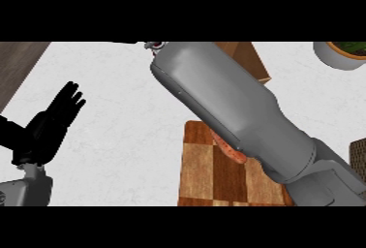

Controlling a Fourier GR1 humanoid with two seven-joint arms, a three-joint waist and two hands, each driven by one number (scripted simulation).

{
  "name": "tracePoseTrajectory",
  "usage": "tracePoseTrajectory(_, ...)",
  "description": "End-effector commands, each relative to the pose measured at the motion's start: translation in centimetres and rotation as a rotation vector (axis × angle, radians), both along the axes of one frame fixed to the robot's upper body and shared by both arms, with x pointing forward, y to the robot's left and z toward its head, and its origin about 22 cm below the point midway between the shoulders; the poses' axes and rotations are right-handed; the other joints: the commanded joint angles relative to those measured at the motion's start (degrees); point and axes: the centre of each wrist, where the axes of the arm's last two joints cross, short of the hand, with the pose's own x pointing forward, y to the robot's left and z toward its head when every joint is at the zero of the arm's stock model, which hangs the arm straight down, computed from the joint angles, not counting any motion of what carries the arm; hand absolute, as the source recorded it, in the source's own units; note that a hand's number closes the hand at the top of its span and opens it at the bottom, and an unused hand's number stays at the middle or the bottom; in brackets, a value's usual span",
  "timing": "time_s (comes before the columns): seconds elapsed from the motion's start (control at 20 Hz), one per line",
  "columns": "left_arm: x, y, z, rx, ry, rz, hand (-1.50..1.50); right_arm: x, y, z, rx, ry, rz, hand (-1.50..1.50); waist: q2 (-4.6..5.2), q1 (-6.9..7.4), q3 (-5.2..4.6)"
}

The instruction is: Pick the can from the cutting board and place it in the cardboard box

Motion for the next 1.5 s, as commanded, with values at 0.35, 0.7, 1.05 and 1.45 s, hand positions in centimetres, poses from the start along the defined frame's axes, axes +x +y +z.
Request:
tracePoseTrajectory(0.35, -1.3, 0.5, -0.3, -0.004, -0.005, 0.058, 0.0, 3.3, -1.5, -4.0, 0.066, 0.019, -0.105, 1.5, -0.02, -2.53, 0.16)
tracePoseTrajectory(0.7, -0.2, -0.2, -0.1, -0.005, -0.015, 0.037, 0.0, 4.6, -3.4, -7.4, 0.129, 0.037, -0.105, 1.5, 0.38, -2.26, 0.15)
tracePoseTrajectory(1.05, -1.5, 0.9, -0.6, -0.002, -0.003, 0.048, 0.0, 5.5, -6.5, -12.0, 0.272, 0.257, -0.216, 1.5, -0.02, -2.57, 0.19)
tracePoseTrajectory(1.45, -1.2, 1.2, 1.1, -0.019, 0.006, 0.037, 0.0, 4.9, -7.8, -15.4, 0.386, 0.17, -0.085, -1.5, 0.07, -2.3, 0.26)
